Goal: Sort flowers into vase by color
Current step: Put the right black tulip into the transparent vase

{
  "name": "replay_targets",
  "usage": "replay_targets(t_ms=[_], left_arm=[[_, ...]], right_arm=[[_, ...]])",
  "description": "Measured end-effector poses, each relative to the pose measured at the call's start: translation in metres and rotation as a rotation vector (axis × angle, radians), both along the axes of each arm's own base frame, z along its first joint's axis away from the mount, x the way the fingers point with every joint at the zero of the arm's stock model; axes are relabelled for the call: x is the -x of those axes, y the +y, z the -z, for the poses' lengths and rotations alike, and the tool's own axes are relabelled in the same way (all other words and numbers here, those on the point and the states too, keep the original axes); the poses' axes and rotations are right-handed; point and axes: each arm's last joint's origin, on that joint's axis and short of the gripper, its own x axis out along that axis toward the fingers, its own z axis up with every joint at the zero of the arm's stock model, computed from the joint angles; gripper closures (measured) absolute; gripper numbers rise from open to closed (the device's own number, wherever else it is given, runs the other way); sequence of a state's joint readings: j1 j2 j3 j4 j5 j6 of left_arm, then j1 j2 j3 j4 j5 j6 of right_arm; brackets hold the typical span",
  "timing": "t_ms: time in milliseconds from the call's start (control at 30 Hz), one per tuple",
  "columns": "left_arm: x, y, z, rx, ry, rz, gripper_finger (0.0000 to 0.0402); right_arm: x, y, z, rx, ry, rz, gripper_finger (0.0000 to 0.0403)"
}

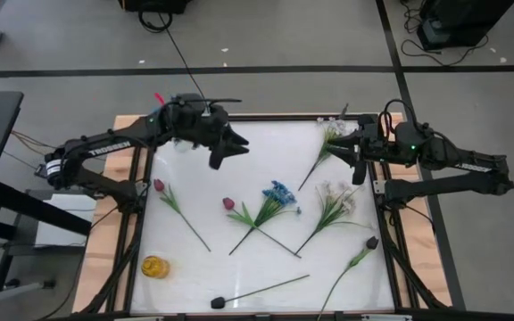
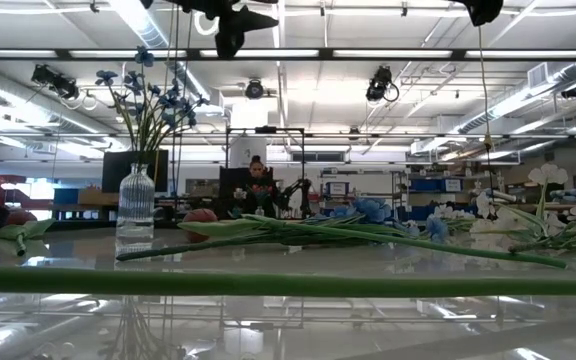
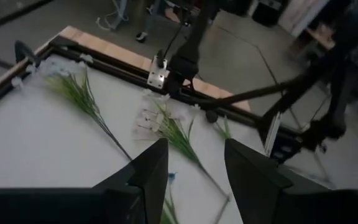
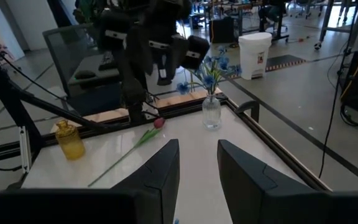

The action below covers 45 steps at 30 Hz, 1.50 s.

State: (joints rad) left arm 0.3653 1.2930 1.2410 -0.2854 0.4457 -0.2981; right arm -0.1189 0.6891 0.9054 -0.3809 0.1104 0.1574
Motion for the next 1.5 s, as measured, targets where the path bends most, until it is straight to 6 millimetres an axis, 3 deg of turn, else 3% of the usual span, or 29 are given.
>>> replay_targets(t_ms=[200,433,667,833,1033,1167,1333,1500], left_arm=[[0.001,-0.008,-0.005,0.041,-0.004,0.011,0.0239],[-0.013,-0.052,0.004,0.042,0.053,0.198,0.0239],[-0.026,-0.096,0.019,0.034,0.141,0.261,0.0239],[-0.026,-0.119,0.027,0.042,0.219,0.207,0.0239],[-0.026,-0.131,0.028,0.049,0.230,0.216,0.0239],[-0.024,-0.132,0.031,0.048,0.266,0.217,0.0239],[-0.018,-0.134,0.039,0.108,0.383,0.186,0.0239],[-0.015,-0.138,0.042,0.081,0.424,0.148,0.0239]], right_arm=[[-0.011,0.000,-0.012,-0.080,-0.150,-0.021,0.0284],[-0.030,-0.005,-0.014,-0.491,-0.303,0.063,0.0284],[-0.043,-0.012,-0.004,-0.564,-0.255,0.095,0.0284],[-0.065,-0.006,0.007,-0.553,-0.140,-0.096,0.0284],[-0.101,0.019,0.036,-0.830,0.086,-0.298,0.0284],[-0.119,0.051,0.057,-0.899,0.231,-0.392,0.0284],[-0.131,0.092,0.083,-1.124,0.368,-0.246,0.0285],[-0.130,0.136,0.114,-1.382,0.579,-0.053,0.0288]])
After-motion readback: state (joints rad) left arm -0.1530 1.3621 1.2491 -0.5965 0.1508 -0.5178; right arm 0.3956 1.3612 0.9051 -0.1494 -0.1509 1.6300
